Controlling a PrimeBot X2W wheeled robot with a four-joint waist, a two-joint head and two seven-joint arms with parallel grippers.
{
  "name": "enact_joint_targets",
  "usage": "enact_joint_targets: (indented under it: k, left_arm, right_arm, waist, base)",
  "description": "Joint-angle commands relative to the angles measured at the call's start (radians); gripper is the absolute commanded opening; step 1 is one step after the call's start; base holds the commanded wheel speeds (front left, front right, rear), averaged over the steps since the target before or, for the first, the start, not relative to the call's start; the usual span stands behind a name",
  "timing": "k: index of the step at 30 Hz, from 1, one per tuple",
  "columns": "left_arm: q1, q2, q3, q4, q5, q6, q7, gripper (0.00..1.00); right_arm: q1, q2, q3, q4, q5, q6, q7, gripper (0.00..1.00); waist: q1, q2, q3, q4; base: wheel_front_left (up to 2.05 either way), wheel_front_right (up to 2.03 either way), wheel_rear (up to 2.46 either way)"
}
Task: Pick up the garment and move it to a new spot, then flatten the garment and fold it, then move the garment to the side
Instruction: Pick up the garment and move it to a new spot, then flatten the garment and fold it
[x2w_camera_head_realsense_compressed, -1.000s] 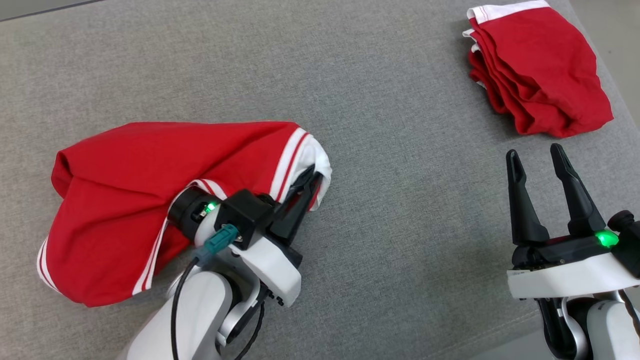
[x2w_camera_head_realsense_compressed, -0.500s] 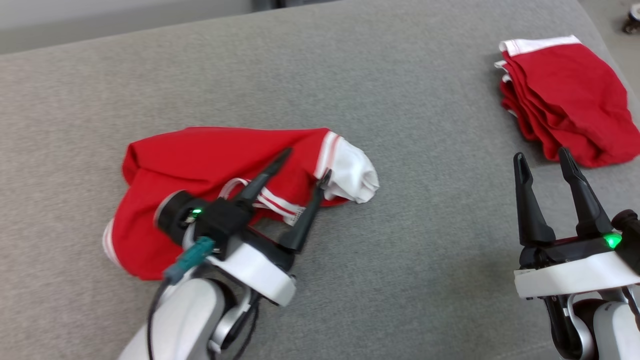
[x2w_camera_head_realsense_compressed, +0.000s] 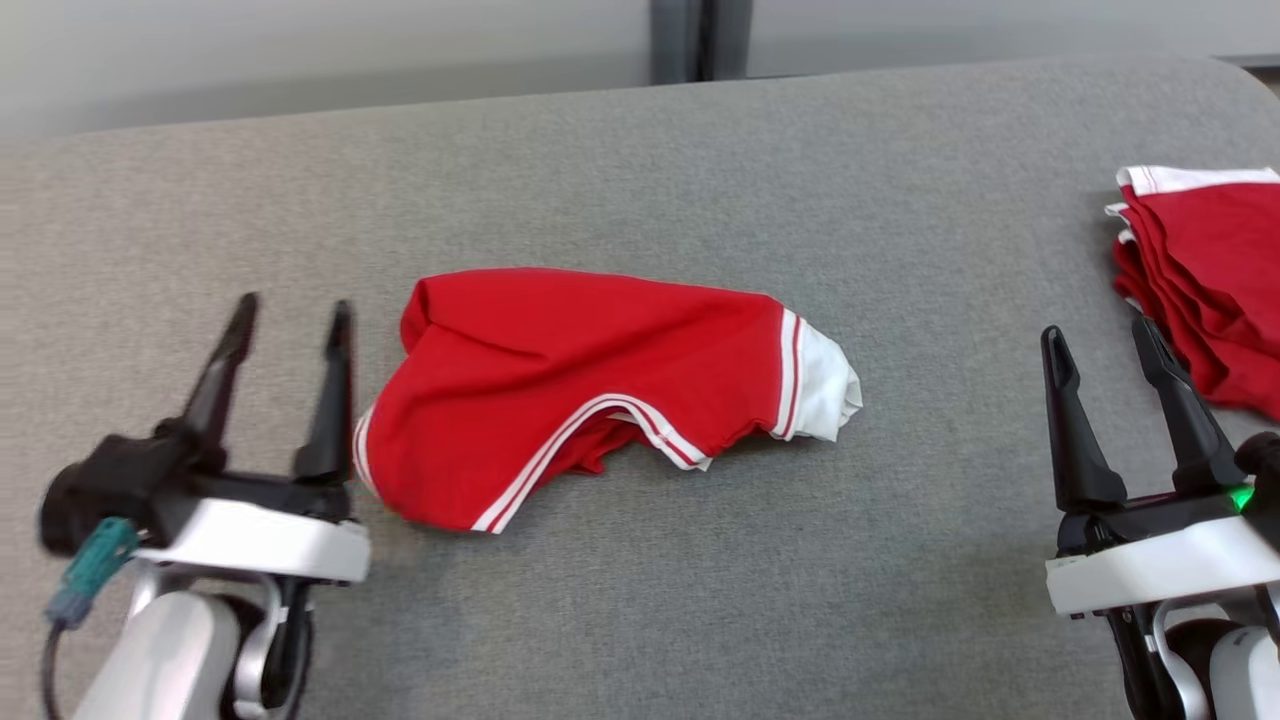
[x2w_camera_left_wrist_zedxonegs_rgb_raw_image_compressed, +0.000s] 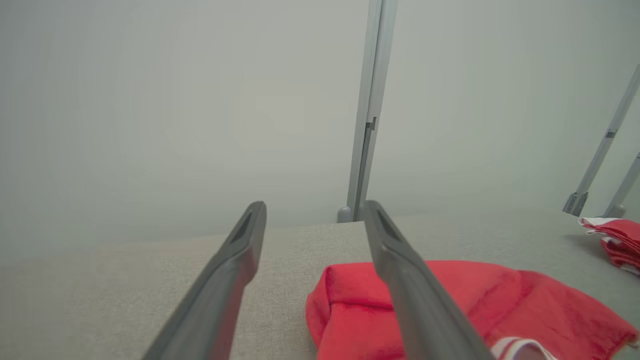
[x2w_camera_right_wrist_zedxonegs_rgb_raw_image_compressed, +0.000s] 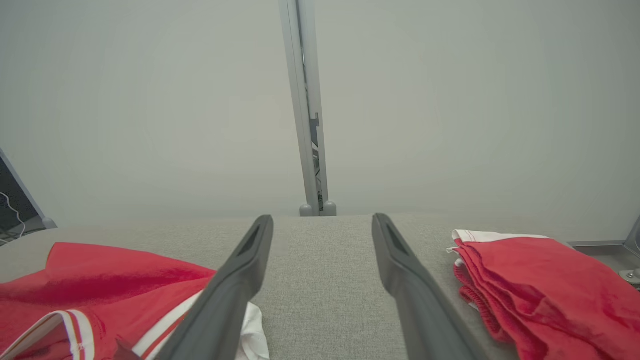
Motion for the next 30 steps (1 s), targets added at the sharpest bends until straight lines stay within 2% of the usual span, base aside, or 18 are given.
enact_joint_targets:
  k: [1,6,11,30]
  left_arm:
    - [0.022,0.014,0.023,0.0,-0.007,0.01,-0.012,1.0]
    - [0.098,0.035,0.094,-0.038,-0.034,0.028,-0.035,1.0]
    - [0.174,0.048,0.123,-0.085,-0.035,0.03,-0.045,1.0]
    - [0.305,0.058,0.064,-0.134,-0.013,0.059,0.013,1.0]
  right_arm:
    - [0.02,-0.006,-0.006,-0.002,-0.004,0.0,0.008,1.0]
    - [0.038,-0.005,-0.006,-0.018,-0.011,0.0,0.021,1.0]
    - [0.059,-0.005,-0.006,-0.028,-0.014,0.0,0.031,1.0]
    - [0.14,-0.006,-0.01,-0.027,-0.021,0.0,0.074,1.0]
  waist:
    - [0.0,0.0,-0.019,0.021]
    - [0.0,0.0,-0.044,0.043]
    - [0.0,0.0,-0.071,0.052]
    - [0.0,0.0,-0.176,0.045]
  base:
    - [0.0,0.0,0.0]
    - [0.0,0.0,0.0]
    - [0.0,0.0,0.0]
    - [0.0,0.0,0.0]
